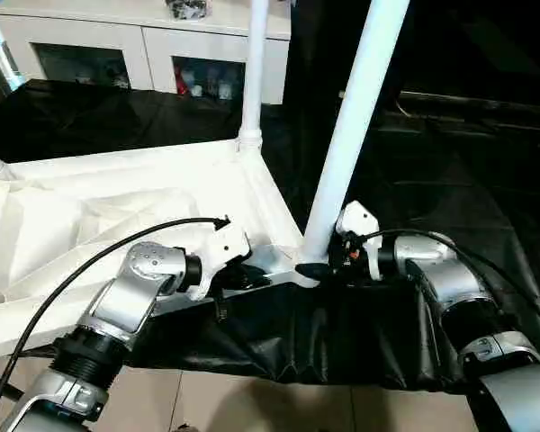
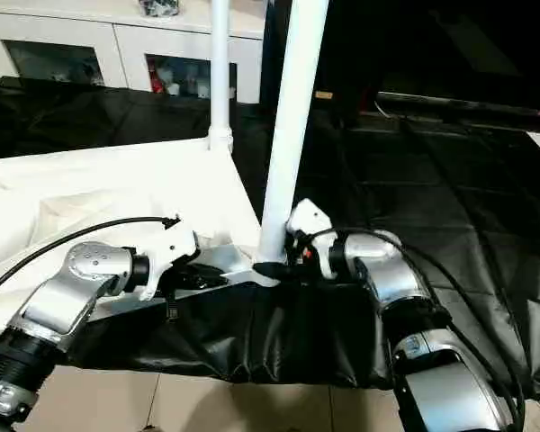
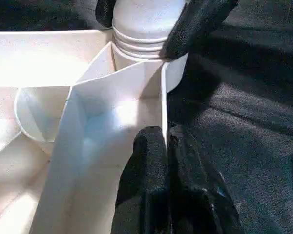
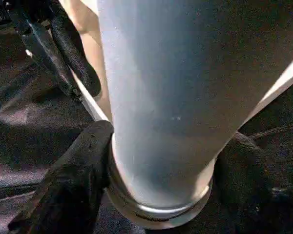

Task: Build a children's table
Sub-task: Rotate leg to tighten

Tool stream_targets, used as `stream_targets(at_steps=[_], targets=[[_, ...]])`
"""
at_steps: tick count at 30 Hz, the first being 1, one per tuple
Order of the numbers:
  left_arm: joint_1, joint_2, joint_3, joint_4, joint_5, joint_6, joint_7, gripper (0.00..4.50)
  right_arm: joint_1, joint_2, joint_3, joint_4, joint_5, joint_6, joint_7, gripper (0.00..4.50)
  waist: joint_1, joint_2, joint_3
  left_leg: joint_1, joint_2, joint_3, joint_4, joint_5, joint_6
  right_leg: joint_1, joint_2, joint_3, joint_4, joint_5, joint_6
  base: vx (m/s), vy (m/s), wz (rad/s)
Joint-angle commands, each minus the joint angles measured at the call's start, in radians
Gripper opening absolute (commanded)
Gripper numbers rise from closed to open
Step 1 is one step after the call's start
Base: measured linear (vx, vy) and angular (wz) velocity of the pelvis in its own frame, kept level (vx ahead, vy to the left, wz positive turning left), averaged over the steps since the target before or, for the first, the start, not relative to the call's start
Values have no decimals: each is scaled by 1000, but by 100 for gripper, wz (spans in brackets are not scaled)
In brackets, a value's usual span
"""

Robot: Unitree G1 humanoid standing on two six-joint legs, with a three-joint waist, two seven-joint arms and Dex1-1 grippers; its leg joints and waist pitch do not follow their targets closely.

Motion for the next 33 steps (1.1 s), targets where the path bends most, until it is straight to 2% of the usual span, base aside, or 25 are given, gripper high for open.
stream_targets(at_steps=[1,6,9,11,12,15,16,17,18,20,21,22,23,24,27,28,29,33], targets=[[-6,-5,-11,-38,-36,-29,-34,0,3,-11,-6,-9,6,13,0,282,-2,-3,-72,6,22,2,-64,-178,53,61,-68,45,-67,-244,-207,0,0,0],[-13,-13,-3,-26,-30,-32,-18,0,17,-2,-5,-14,3,14,-1,274,-1,-1,-72,6,22,2,-63,-177,54,61,-68,45,-67,-248,-207,0,0,0],[-22,-41,-2,-15,-19,-23,26,0,37,30,-24,-28,19,22,-44,274,0,1,-72,6,22,2,-65,-178,51,61,-68,46,-68,-248,-203,0,0,0],[-37,-92,-2,8,1,-8,103,0,51,83,-47,-31,26,34,-150,274,-1,0,-71,8,21,2,-66,-191,45,58,-67,45,-71,-269,-197,0,0,0],[-40,-100,-2,12,5,-6,116,0,53,91,-50,-30,26,35,-169,274,-4,1,-65,9,22,2,-69,-208,35,55,-66,45,-78,-303,-189,0,0,0],[-59,-154,-7,43,34,4,200,0,56,150,-73,-14,26,40,-298,274,-4,-2,-68,10,21,-1,-69,-221,18,55,-70,45,-80,-352,-166,0,0,0],[-89,-231,-8,84,55,24,299,0,31,233,-111,36,25,47,-496,274,-5,-2,-68,11,19,0,-68,-219,14,54,-69,45,-80,-352,-161,0,0,0],[-89,-232,-8,84,55,24,299,0,30,234,-112,36,25,47,-497,274,-7,0,-66,13,20,1,-69,-220,10,49,-68,46,-82,-356,-163,0,0,0],[-100,-260,-10,99,63,31,333,0,15,267,-128,60,25,52,-578,274,-6,0,-70,14,18,-3,-68,-230,1,54,-71,42,-83,-377,-158,0,0,0],[-106,-274,-11,106,67,35,351,0,7,285,-138,71,23,56,-624,274,-8,0,-67,14,17,-2,-69,-243,1,49,-71,43,-87,-392,-147,0,0,0],[-111,-289,-18,116,73,39,363,0,-12,314,-158,93,27,55,-693,274,-7,-1,-70,12,17,-3,-68,-238,5,53,-71,43,-85,-378,-144,0,0,0],[-115,-299,-21,124,80,42,374,0,-23,333,-168,101,29,54,-728,274,-9,0,-71,10,17,-2,-69,-224,7,50,-70,45,-81,-348,-149,0,0,0],[-118,-308,-28,131,90,40,381,0,-32,354,-165,104,20,42,-748,274,-9,-2,-72,10,16,-1,-69,-218,9,52,-68,44,-80,-335,-149,0,0,0],[-119,-313,-32,136,95,38,383,0,-37,368,-155,102,7,30,-756,274,-8,0,-74,9,17,0,-68,-202,12,53,-69,45,-75,-295,-156,0,0,0],[-116,-315,-30,140,100,21,368,0,-34,379,-147,89,-2,7,-724,274,-7,-1,-74,6,17,2,-67,-183,25,57,-68,45,-71,-249,-168,0,0,0],[-116,-315,-30,140,100,20,367,0,-34,380,-148,89,-1,6,-720,330,-7,-1,-73,5,16,2,-67,-183,29,57,-69,46,-72,-249,-168,0,0,0],[-109,-300,-32,132,96,4,343,0,-28,362,-151,77,8,6,-687,330,-6,2,-73,6,17,2,-68,-188,30,57,-70,45,-73,-253,-168,0,0,0],[-81,-240,-39,89,71,-27,250,0,-11,272,-141,46,12,7,-581,361,-5,4,-72,5,18,1,-68,-205,37,60,-71,44,-76,-267,-170,0,0,0]])
